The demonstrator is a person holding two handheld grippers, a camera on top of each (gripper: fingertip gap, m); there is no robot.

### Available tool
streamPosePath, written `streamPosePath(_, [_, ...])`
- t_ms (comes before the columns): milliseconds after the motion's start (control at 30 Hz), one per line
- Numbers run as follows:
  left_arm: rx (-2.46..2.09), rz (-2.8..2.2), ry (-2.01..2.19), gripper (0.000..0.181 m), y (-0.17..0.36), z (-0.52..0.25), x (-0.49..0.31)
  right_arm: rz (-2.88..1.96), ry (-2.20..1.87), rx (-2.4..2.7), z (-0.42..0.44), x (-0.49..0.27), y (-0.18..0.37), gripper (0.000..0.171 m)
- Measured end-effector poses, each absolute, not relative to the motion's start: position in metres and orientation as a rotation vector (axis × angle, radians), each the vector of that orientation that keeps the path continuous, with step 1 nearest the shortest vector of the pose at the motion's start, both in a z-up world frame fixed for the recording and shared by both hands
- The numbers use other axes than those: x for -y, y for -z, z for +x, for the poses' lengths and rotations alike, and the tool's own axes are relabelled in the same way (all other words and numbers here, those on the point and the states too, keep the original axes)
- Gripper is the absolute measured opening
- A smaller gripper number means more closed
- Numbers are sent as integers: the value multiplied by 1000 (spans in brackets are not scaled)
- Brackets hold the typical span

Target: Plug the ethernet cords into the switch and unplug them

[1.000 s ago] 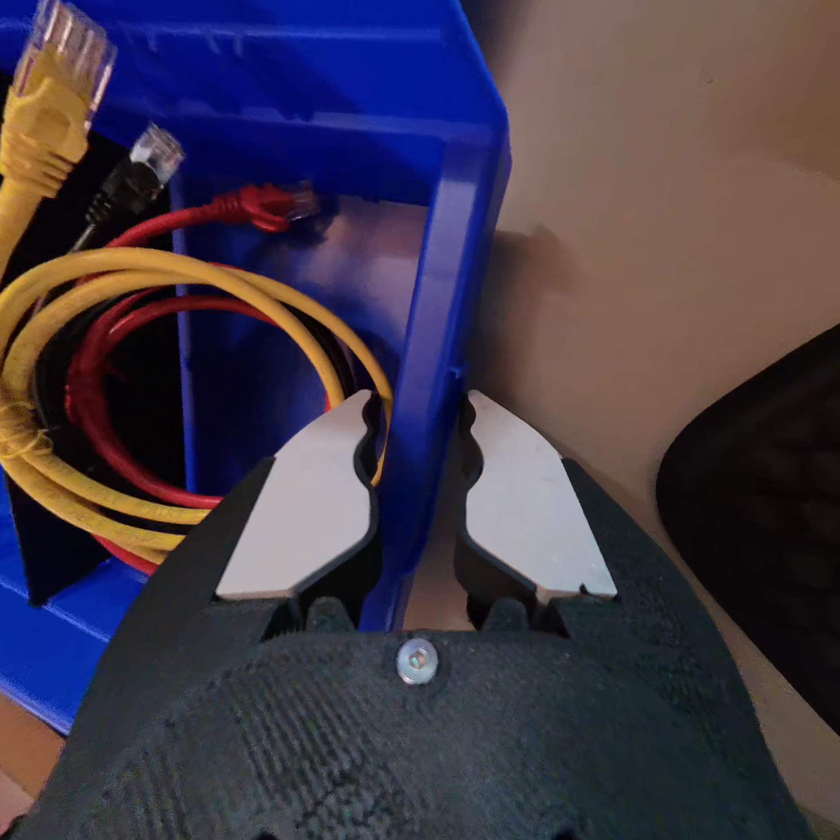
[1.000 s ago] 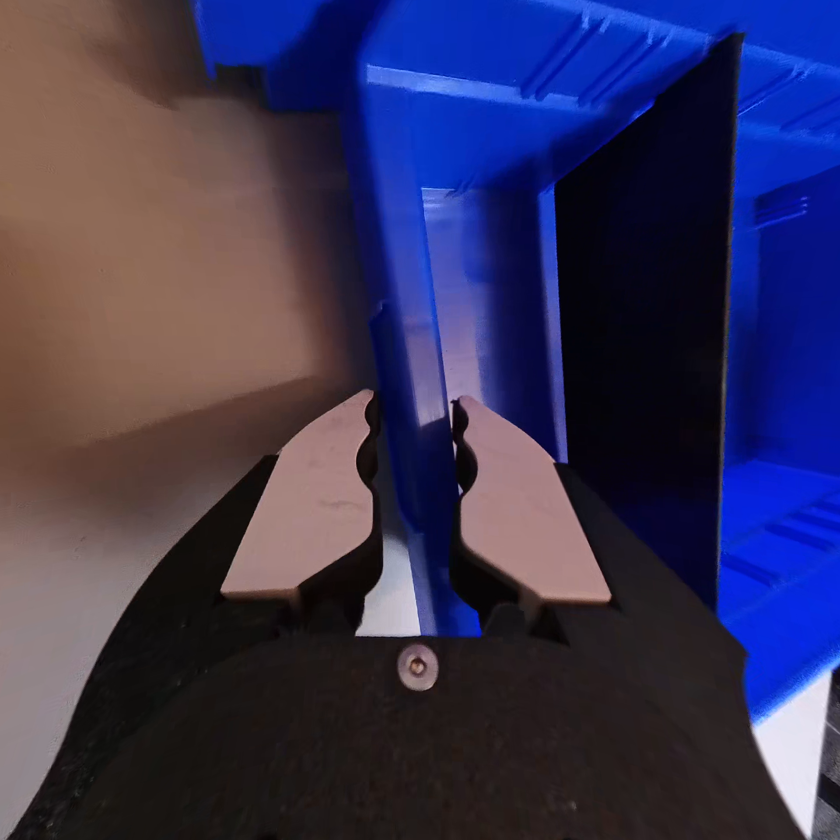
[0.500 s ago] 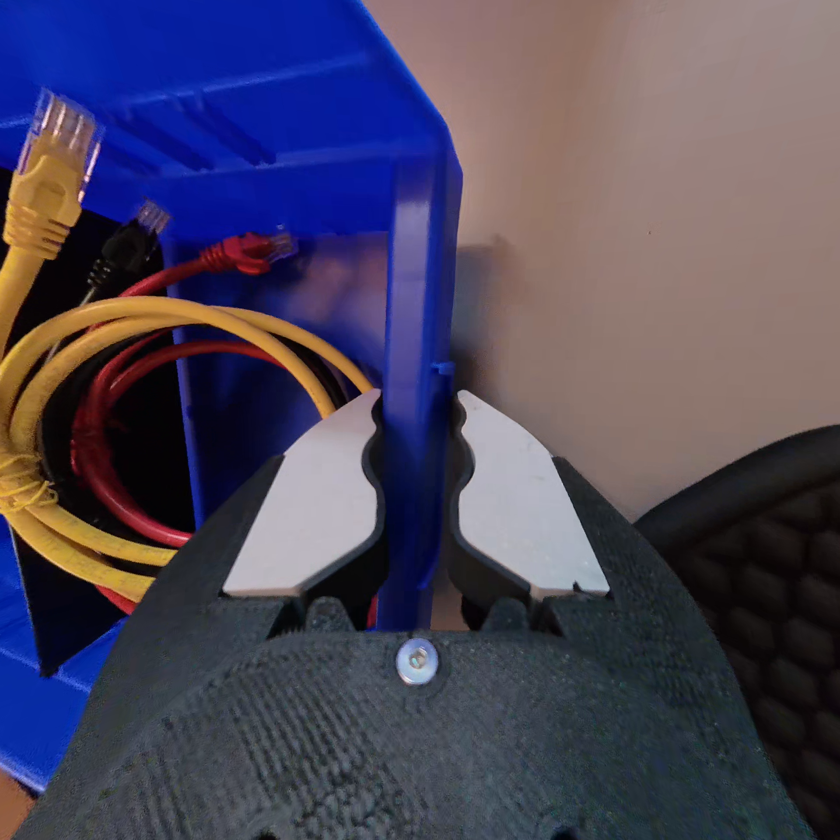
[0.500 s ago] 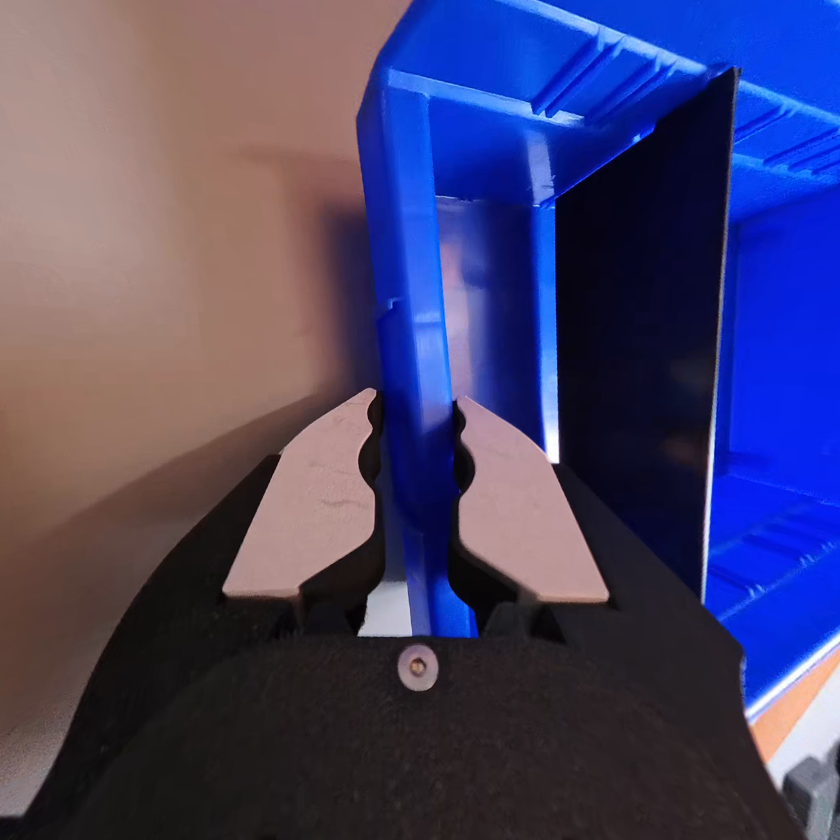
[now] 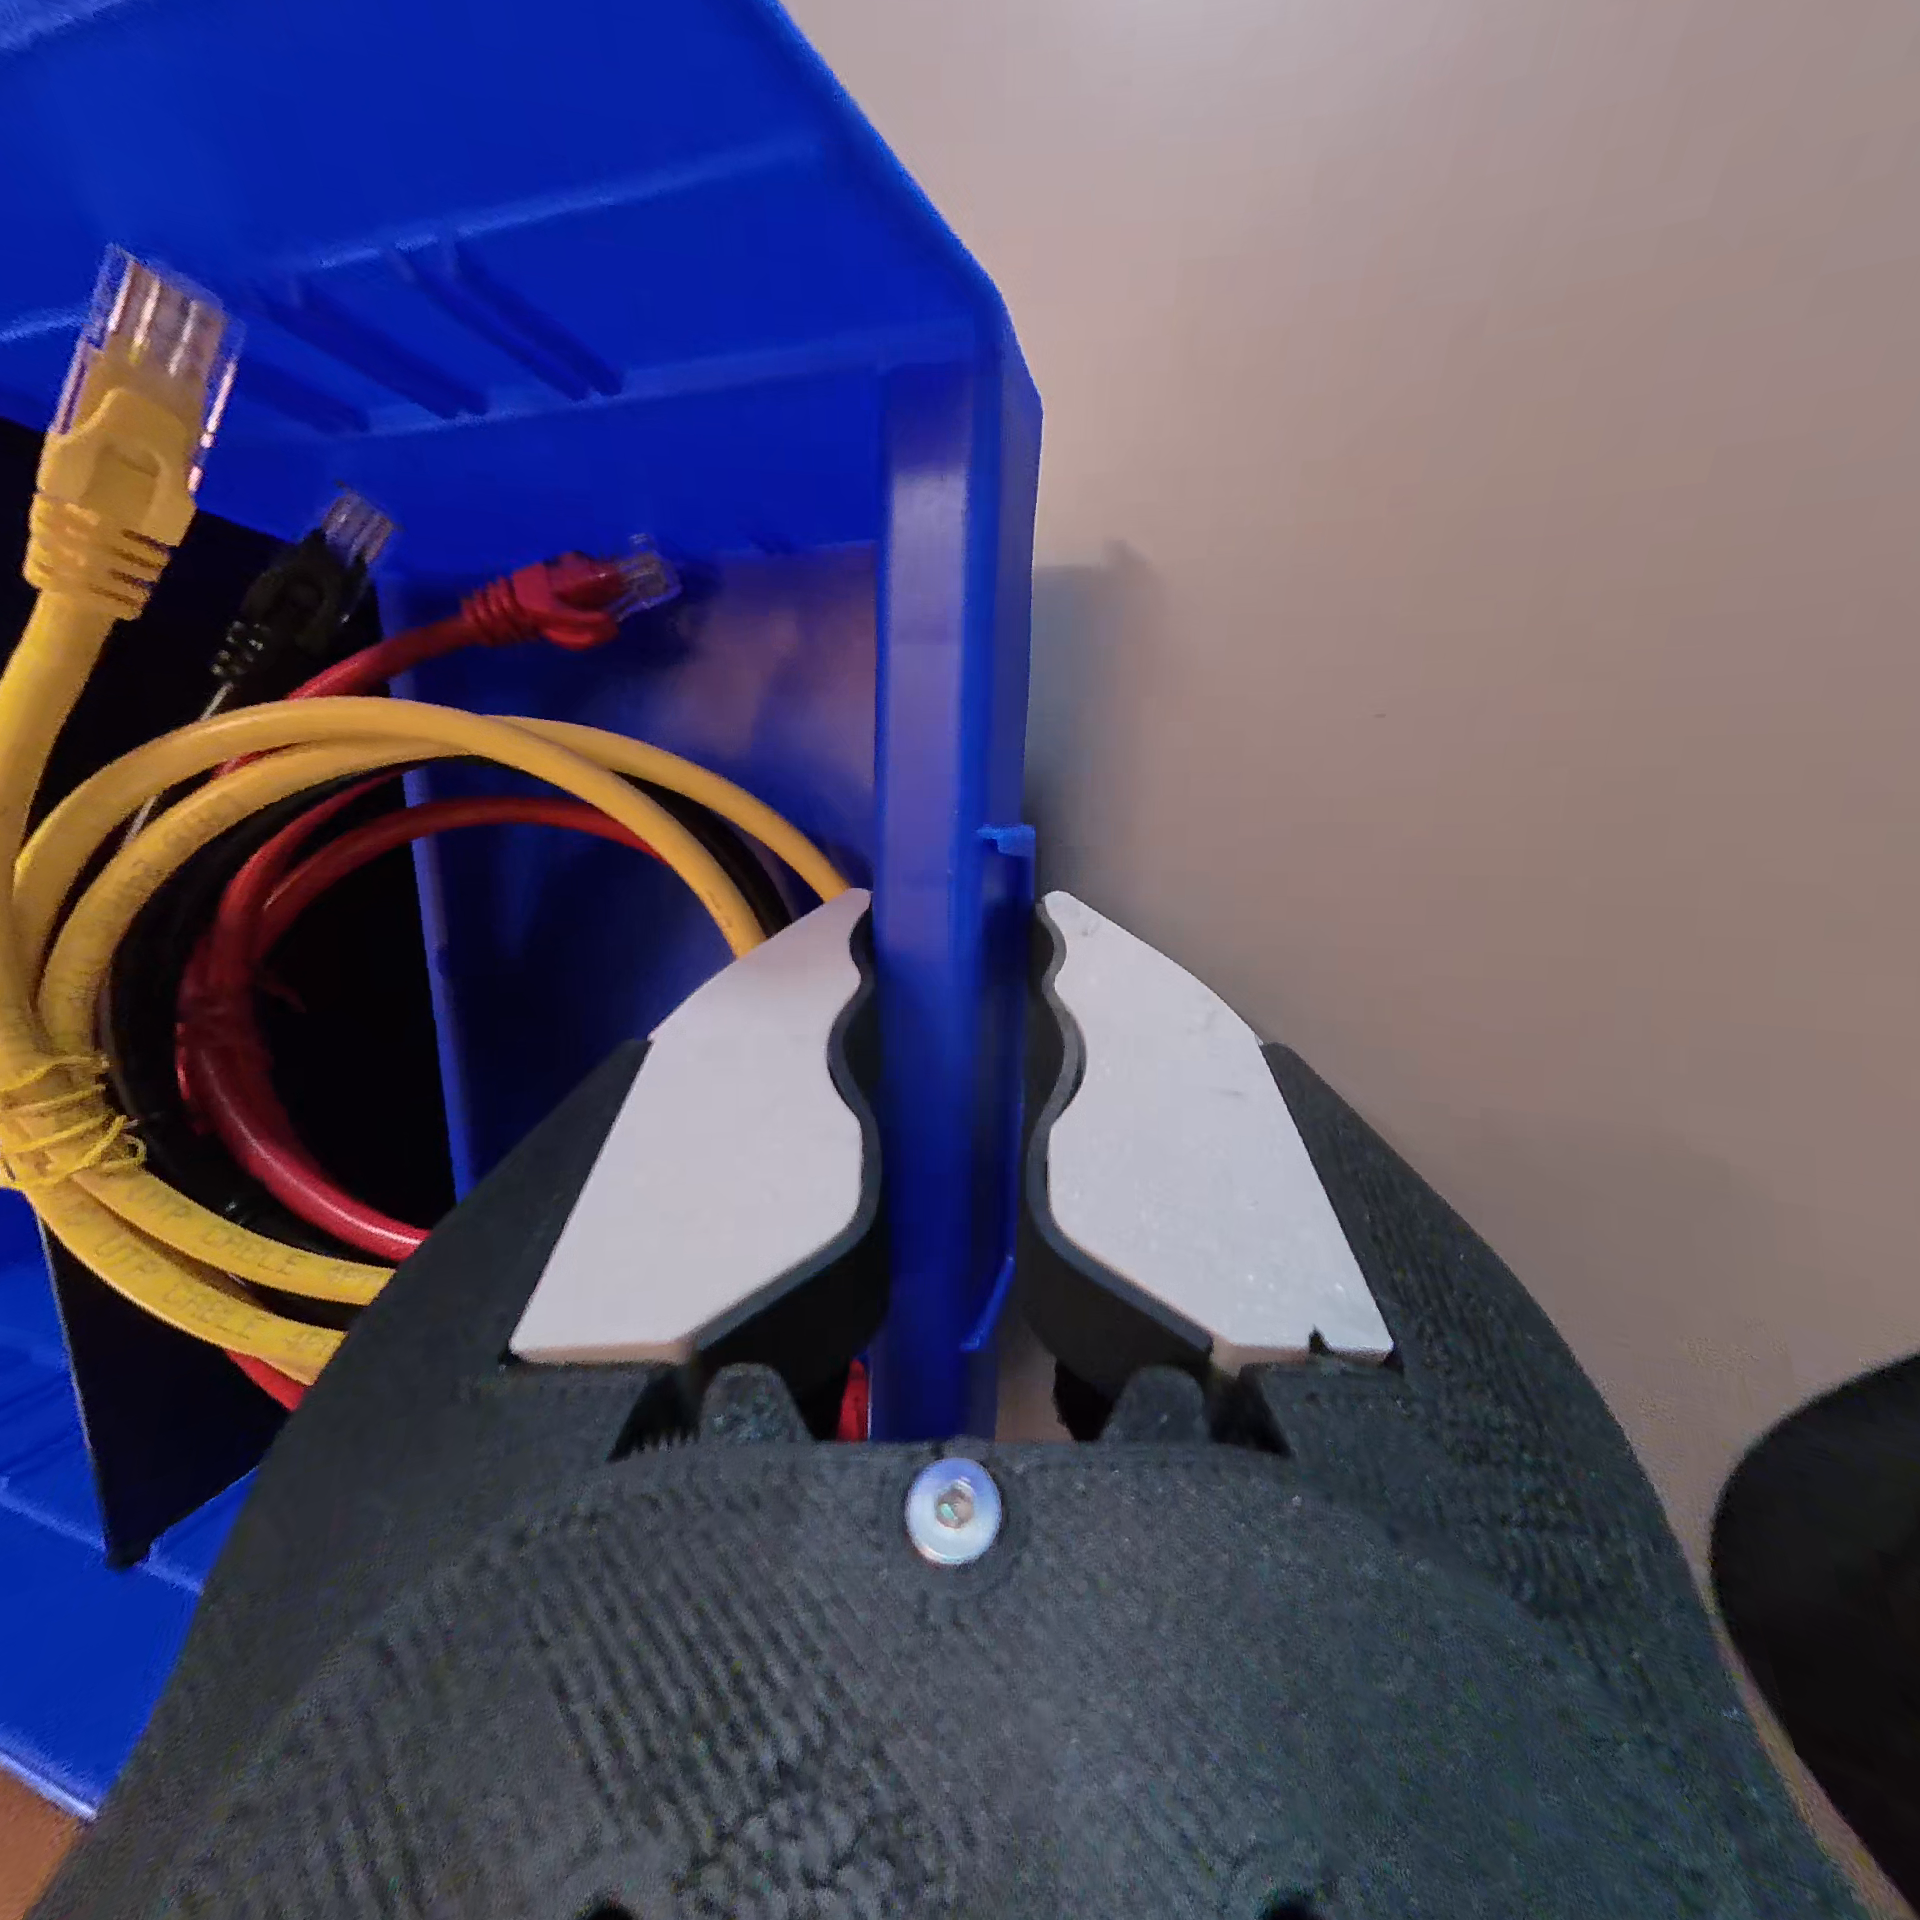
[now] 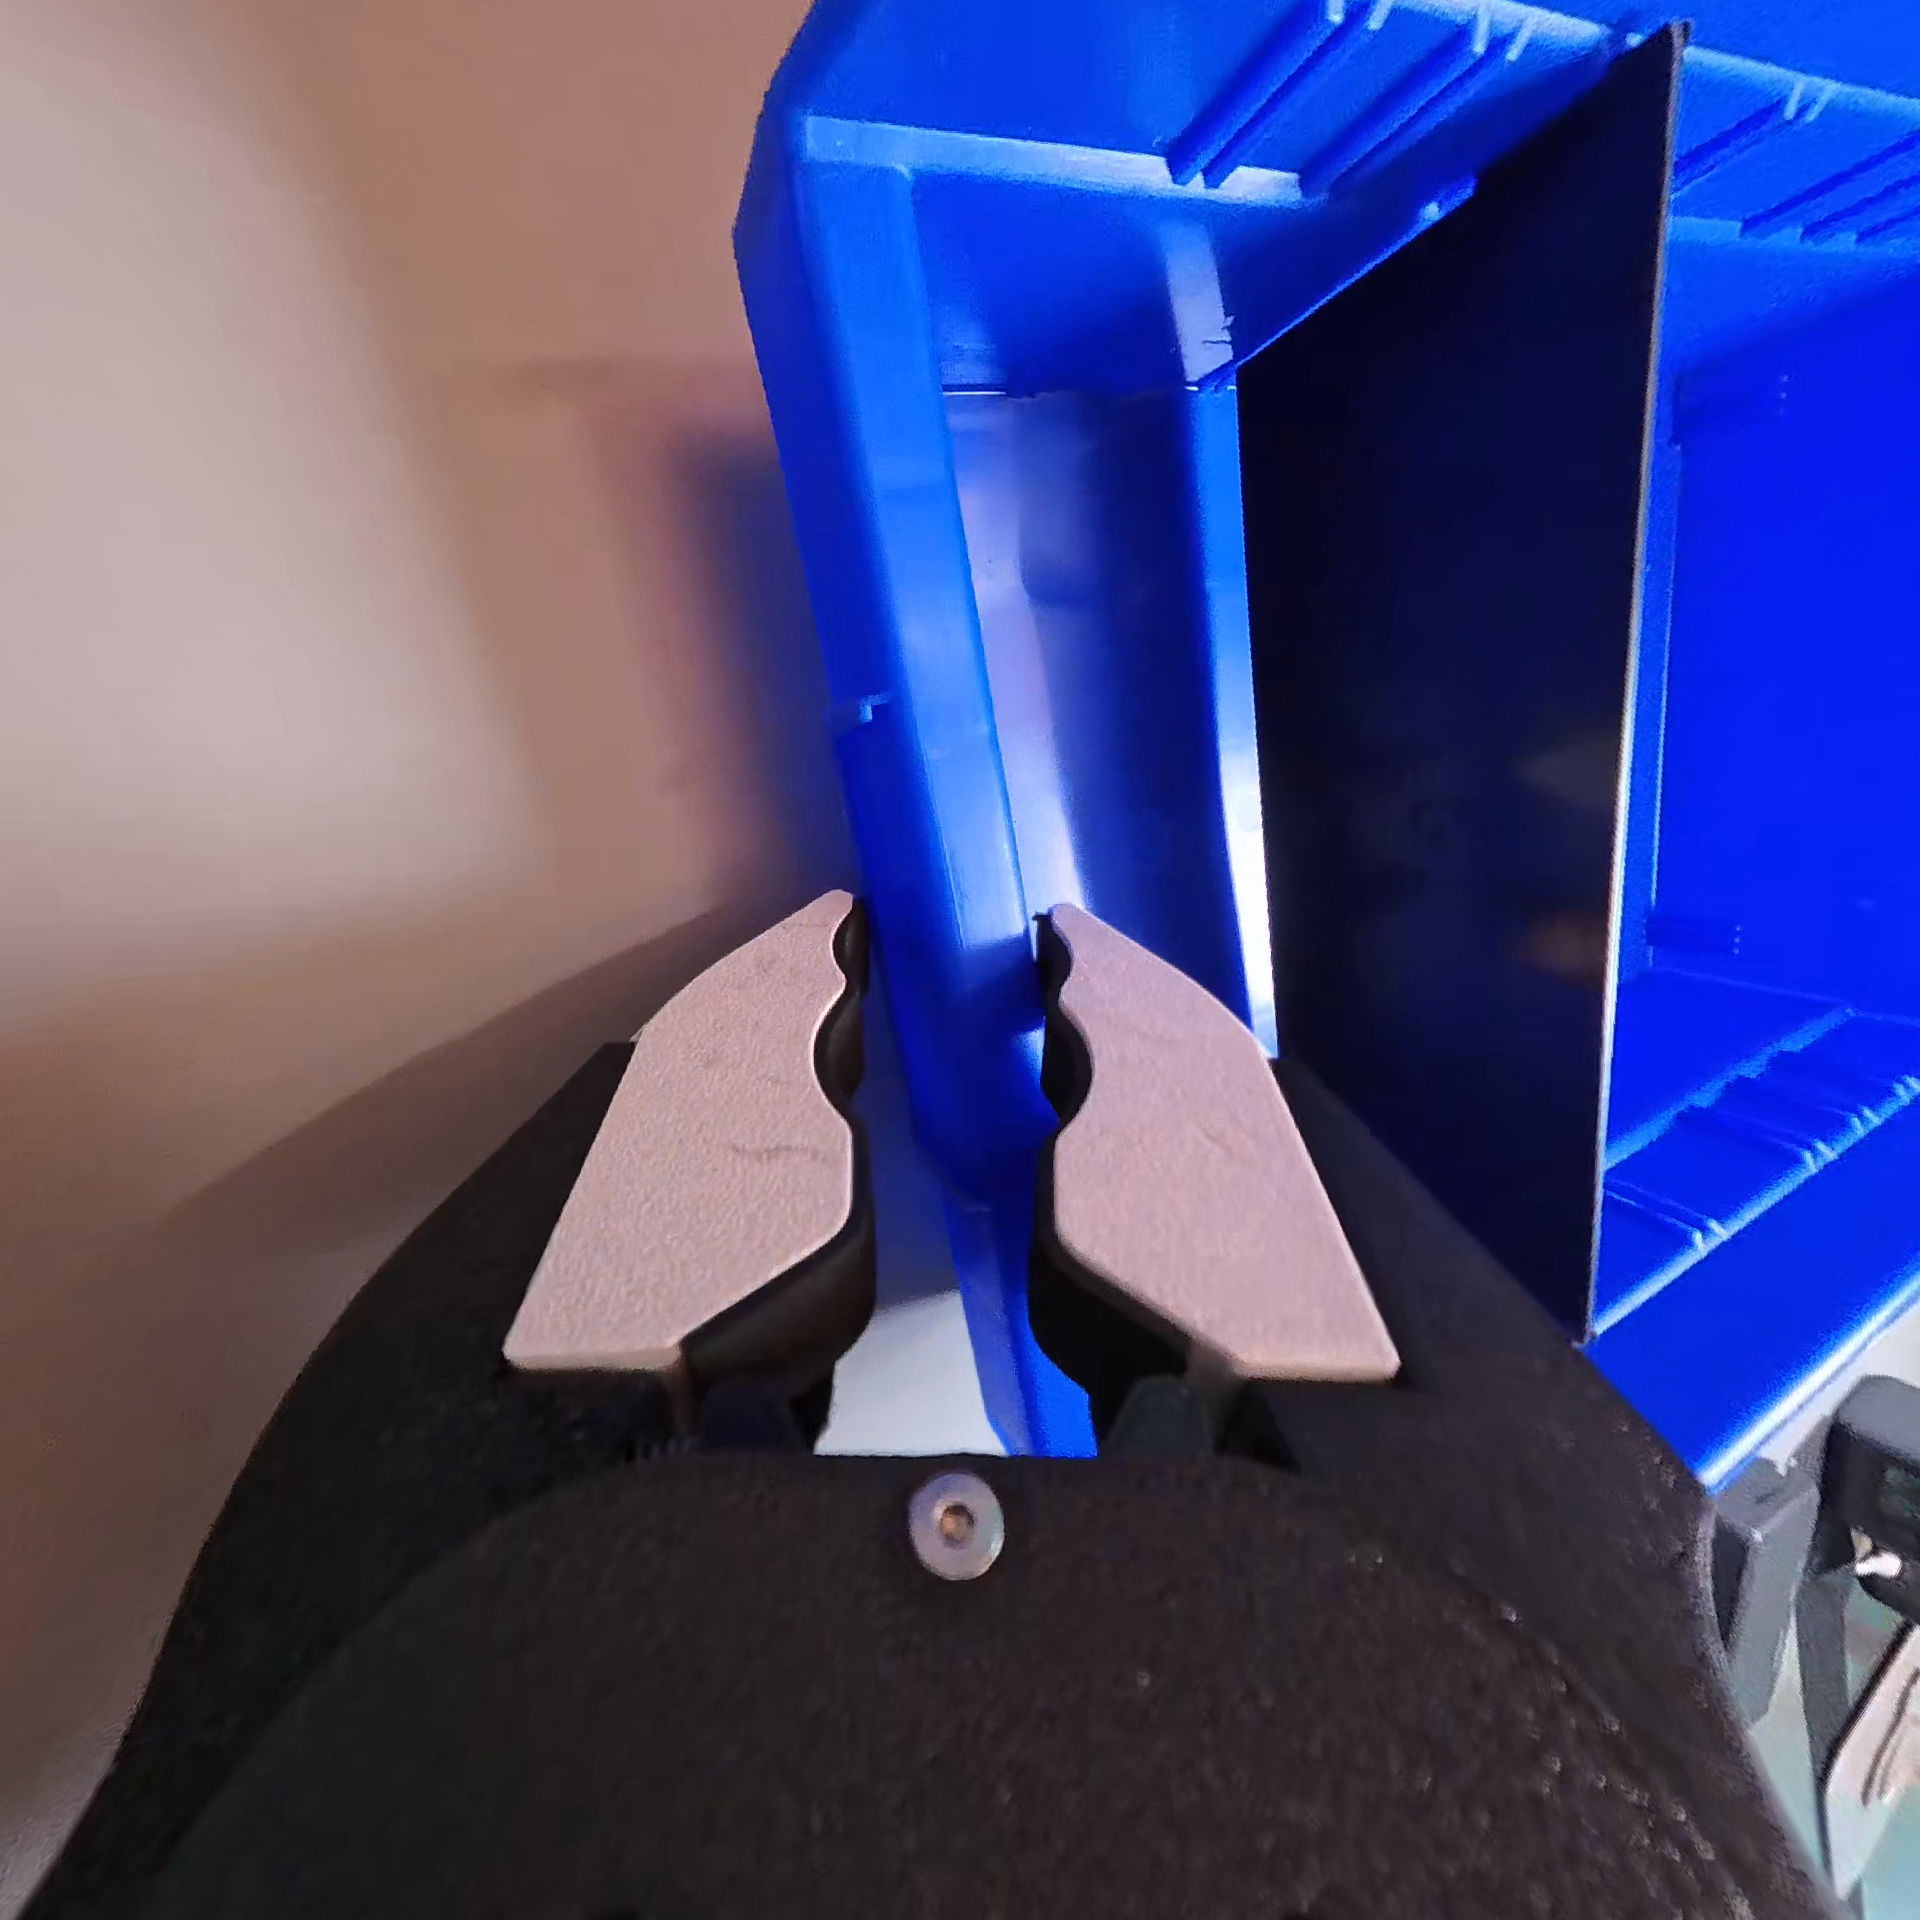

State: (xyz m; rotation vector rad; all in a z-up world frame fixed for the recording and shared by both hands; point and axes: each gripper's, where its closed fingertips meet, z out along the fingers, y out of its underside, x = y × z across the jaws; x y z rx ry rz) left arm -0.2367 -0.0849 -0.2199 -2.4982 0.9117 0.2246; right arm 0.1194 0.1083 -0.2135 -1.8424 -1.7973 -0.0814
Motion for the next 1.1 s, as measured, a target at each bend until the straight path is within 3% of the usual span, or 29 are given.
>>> streamPosePath(200, [-822, -2482, -147, 32, 208, -249, 76, -1835, 49, 1647, 120, -112, 199, 43])
streamPosePath(333, [-599, -2332, 76, 36, 147, -251, 74, -1718, -282, 1450, 97, -80, 154, 53])
streamPosePath(533, [-120, -2212, 149, 44, 71, -320, 41, -1553, -653, 1211, 69, -39, 120, 57])
streamPosePath(1100, [436, -2854, 125, 77, 206, -424, -52, -1448, -880, 1189, 51, 3, 127, 62])
